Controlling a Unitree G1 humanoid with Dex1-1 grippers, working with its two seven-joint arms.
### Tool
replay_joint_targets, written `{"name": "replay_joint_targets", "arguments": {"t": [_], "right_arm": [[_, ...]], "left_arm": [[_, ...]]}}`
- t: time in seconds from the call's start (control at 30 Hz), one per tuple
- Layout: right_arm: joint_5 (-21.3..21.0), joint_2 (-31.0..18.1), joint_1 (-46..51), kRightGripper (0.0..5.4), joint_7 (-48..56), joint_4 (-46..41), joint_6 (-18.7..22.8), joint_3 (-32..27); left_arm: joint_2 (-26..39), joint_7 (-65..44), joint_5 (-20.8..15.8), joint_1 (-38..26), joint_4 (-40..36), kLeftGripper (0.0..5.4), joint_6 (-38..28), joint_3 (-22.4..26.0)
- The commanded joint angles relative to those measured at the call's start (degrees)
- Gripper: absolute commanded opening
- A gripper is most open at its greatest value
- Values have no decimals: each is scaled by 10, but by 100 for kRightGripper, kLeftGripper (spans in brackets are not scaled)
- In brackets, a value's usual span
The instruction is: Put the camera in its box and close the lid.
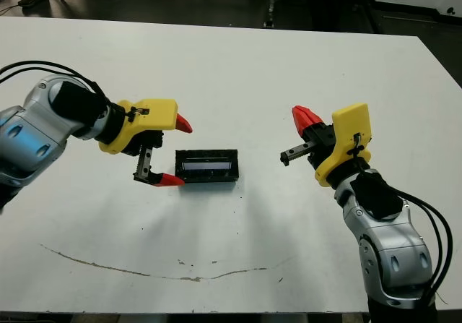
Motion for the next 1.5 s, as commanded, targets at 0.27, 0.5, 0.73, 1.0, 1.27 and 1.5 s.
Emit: {"name": "replay_joint_targets", "arguments": {"t": [0.27, 0.5, 0.73, 1.0, 1.27, 1.5], "right_arm": [[-6, -3, 9, 0, -9, -10, 7, 1], [-3, -3, 9, 0, -8, -10, 7, 1], [-2, -2, 10, 0, -10, -11, 8, 1], [-3, -1, 11, 0, -12, -13, 9, 2], [-1, 0, 10, 0, -14, -15, 15, 2], [-4, 0, 9, 0, -15, -14, 14, 4]], "left_arm": [[-24, 75, 55, 46, -13, 539, 31, -6], [-30, 77, 70, 45, -5, 539, 42, -15], [-24, 57, 83, 37, 10, 539, 14, -31], [-28, 49, 91, 40, 26, 539, -6, -27], [-39, 53, 104, 41, 44, 539, 3, -30], [-46, 56, 122, 46, 60, 539, -15, -36]]}}
